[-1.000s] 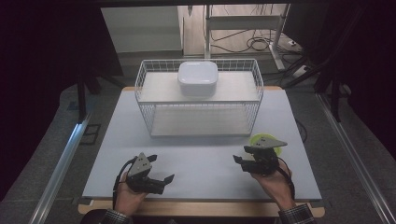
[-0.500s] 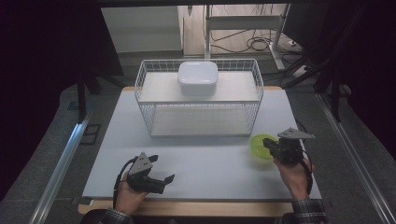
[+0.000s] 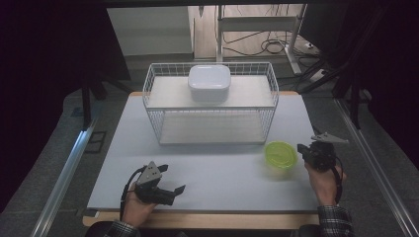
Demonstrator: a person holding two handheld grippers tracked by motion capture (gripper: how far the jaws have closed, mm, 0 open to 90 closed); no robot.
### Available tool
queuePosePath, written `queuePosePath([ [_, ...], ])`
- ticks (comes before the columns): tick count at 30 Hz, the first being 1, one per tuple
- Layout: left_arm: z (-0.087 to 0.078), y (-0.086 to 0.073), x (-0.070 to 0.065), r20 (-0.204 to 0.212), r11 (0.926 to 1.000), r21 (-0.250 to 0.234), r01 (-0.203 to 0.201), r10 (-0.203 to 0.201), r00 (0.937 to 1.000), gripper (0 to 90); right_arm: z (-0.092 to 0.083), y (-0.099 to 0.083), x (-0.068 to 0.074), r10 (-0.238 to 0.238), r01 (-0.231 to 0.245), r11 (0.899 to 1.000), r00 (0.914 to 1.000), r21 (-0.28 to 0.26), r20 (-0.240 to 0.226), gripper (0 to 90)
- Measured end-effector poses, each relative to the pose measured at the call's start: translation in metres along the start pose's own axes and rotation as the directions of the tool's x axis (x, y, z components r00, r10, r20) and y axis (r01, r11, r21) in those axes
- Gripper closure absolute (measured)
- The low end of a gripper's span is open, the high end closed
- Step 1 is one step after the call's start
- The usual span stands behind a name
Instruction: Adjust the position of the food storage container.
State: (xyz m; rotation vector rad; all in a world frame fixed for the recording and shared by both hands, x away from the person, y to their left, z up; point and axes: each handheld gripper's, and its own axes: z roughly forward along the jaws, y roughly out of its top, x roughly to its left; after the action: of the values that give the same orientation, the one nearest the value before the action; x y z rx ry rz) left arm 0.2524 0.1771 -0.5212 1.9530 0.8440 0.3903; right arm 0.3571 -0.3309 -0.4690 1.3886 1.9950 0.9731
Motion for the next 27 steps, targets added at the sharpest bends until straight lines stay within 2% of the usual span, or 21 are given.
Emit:
queuePosePath([
  [9,0.001,0.0,0.0,0.006,1.0,0.007,-0.001,0.001,1.0,3.8,0.008,-0.004,0.001,0.001,-0.001,0.999,1.0,0.041,-0.006,89.7],
  [14,0.002,0.0,-0.001,0.007,0.9999,0.01,-0.003,0.003,1.0,3.8,0.01,-0.005,0.005,0.011,-0.009,0.999,0.9995,0.049,-0.029,89.6],
  [24,0.002,-0.001,-0.001,0.008,0.9999,0.017,-0.004,0.003,1.0,3.9,0.014,-0.005,0.021,-0.004,0.01,0.997,0.9968,0.073,-0.08,89.5],
  [27,0.003,-0.001,-0.001,0.009,0.9998,0.017,-0.004,0.004,1.0,4.0,0.016,-0.005,0.031,-0.02,0.029,0.997,0.9939,0.077,-0.108,89.5],
])
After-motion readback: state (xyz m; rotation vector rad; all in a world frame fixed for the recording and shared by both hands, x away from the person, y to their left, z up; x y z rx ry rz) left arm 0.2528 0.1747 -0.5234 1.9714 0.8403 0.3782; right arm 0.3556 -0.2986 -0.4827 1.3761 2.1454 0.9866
